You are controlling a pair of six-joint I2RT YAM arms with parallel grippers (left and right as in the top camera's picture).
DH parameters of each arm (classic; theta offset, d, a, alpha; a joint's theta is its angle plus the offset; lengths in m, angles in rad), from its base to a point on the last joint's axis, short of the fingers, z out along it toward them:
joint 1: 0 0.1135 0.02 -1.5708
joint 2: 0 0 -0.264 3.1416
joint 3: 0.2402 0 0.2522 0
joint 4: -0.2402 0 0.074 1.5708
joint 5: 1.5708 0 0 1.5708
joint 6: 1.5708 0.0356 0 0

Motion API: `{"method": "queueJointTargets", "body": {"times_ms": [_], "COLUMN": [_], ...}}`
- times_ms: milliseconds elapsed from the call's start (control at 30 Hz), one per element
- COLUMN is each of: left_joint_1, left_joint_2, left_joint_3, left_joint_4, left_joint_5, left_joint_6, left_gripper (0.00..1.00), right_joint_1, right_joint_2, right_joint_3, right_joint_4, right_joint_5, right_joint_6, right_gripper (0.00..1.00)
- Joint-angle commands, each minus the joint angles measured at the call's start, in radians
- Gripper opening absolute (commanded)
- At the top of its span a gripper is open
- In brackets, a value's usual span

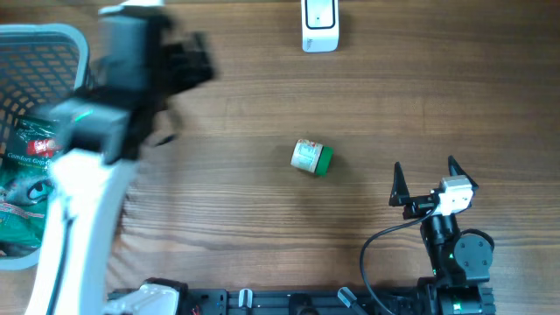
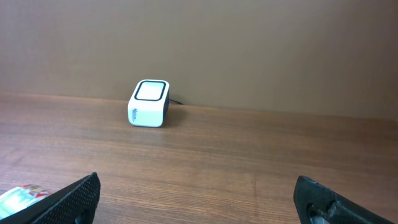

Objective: Scan the item barcode
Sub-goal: 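Lift the jar out and set it on the table center, then reach the left gripper into the basket and grasp the red sauce bottle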

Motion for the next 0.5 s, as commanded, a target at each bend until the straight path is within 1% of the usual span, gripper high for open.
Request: {"method": "queueJointTargets", "body": {"times_ms": [0, 100, 133, 233, 300, 367, 467], "left_joint_1": [0.193, 0.335, 0.375, 0.468, 0.513, 0.566, 0.624], "left_joint_2": [-0.103, -0.119, -0.115, -0.109, -0.106, -0.096, -0.066], "left_joint_3": [0.015, 0.015, 0.015, 0.015, 0.015, 0.014, 0.013], "left_joint_4": [-0.061, -0.111, -0.124, -0.141, -0.142, -0.156, -0.187], "left_joint_5": [0.001, 0.024, 0.024, 0.034, 0.041, 0.042, 0.042], "left_joint_6": [-0.058, -0.065, -0.083, -0.119, -0.125, -0.169, -0.197], "left_gripper": [1.00, 1.00, 1.00, 1.00, 1.00, 1.00, 1.00], "right_joint_1": [0.005, 0.005, 0.005, 0.005, 0.005, 0.005, 0.005], "right_joint_2": [-0.005, -0.005, -0.005, -0.005, -0.005, -0.005, -0.005], "right_joint_3": [-0.001, -0.001, -0.001, -0.001, -0.001, -0.001, -0.001], "right_joint_4": [0.002, 0.002, 0.002, 0.002, 0.002, 0.002, 0.002], "right_joint_5": [0.002, 0.002, 0.002, 0.002, 0.002, 0.002, 0.002], "right_joint_6": [-0.012, -0.012, -0.012, -0.012, -0.012, -0.012, -0.012], "right_gripper": [1.00, 1.00, 0.99, 1.00, 1.00, 1.00, 1.00]}}
